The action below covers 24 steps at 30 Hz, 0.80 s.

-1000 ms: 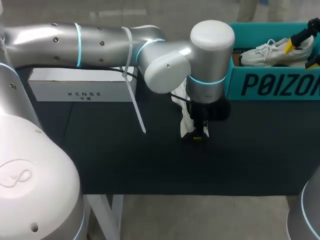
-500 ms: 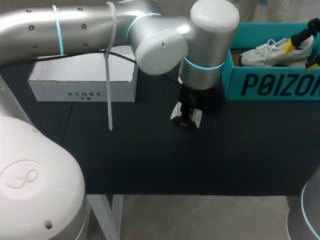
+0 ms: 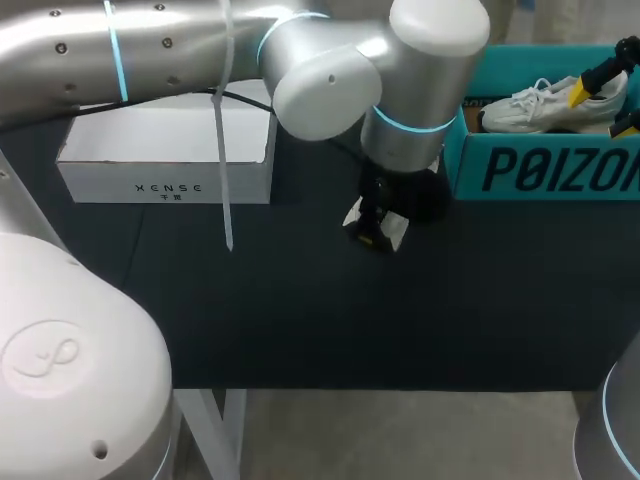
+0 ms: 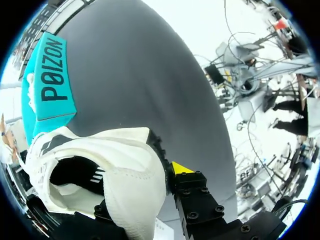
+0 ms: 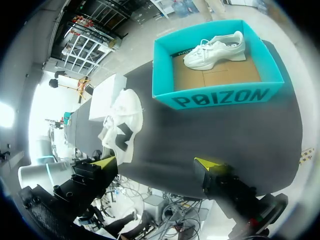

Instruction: Take the shoe out of the shoebox, open the shoe tongue, remove and reinsert the insole, then place the shoe into the shoebox

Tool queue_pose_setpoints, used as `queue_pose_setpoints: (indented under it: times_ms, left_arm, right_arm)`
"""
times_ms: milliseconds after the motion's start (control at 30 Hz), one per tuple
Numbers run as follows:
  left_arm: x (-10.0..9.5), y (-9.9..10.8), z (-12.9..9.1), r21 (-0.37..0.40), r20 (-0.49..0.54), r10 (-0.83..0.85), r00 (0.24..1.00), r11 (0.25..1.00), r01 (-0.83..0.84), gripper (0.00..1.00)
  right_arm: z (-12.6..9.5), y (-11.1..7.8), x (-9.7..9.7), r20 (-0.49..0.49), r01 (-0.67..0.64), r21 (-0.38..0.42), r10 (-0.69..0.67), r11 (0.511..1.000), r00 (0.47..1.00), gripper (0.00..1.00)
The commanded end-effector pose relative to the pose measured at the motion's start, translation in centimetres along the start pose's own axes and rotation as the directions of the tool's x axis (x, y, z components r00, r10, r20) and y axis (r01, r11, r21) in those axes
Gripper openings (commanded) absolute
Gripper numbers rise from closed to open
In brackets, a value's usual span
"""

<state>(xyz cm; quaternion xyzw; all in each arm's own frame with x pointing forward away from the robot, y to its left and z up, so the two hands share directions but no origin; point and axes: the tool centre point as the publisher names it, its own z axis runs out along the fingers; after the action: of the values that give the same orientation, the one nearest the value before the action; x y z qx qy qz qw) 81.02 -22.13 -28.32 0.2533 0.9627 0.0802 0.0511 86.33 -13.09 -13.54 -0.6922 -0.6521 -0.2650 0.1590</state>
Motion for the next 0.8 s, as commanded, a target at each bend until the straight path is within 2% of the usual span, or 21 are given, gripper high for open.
queue_pose_setpoints:
  times_ms: [33, 67, 133, 567, 600, 633, 667, 800]
  left_arm:
    - [-2.5, 3.3, -1.4, -0.010, -0.070, 0.226, 0.972, 0.974, -0.228, 0.00]
    - [-3.0, 4.5, -1.9, 0.041, -0.115, 0.306, 0.945, 0.952, -0.303, 0.00]
    - [-4.5, 6.3, -2.9, 0.050, -0.130, 0.243, 0.961, 0.970, -0.238, 0.00]
    - [-4.5, 6.3, -2.9, 0.050, -0.130, 0.243, 0.961, 0.970, -0.238, 0.00]
    - [-4.7, 6.5, -2.7, 0.060, -0.169, 0.319, 0.932, 0.948, -0.314, 0.00]
    - [-5.3, 7.1, -2.7, 0.089, -0.182, 0.306, 0.934, 0.952, -0.294, 0.00]
    - [-5.7, 7.7, -2.7, 0.065, -0.175, 0.352, 0.919, 0.936, -0.346, 0.00]
    - [-7.8, 10.9, -3.2, 0.085, -0.157, 0.402, 0.902, 0.916, -0.393, 0.00]
  right_arm:
    - [0.0, 0.1, 0.0, 0.001, 0.000, 0.002, 0.000, 1.000, 1.000, 1.00]
    - [0.0, 0.1, 0.0, 0.001, 0.000, 0.002, 0.000, 1.000, 1.000, 1.00]
    - [0.0, 0.1, 0.0, 0.001, 0.000, 0.002, 0.000, 1.000, 1.000, 1.00]
    - [0.0, 0.1, 0.0, 0.001, 0.000, 0.002, 0.000, 1.000, 1.000, 1.00]
    - [0.0, 0.1, 0.0, 0.001, 0.000, 0.002, 0.000, 1.000, 1.000, 1.00]
    - [0.0, 0.1, 0.0, 0.001, 0.000, 0.002, 0.000, 1.000, 1.000, 1.00]
    - [0.0, 0.1, 0.0, 0.001, 0.000, 0.002, 0.000, 1.000, 1.000, 1.00]
    - [0.0, 0.1, 0.0, 0.001, 0.000, 0.002, 0.000, 1.000, 1.000, 1.00]
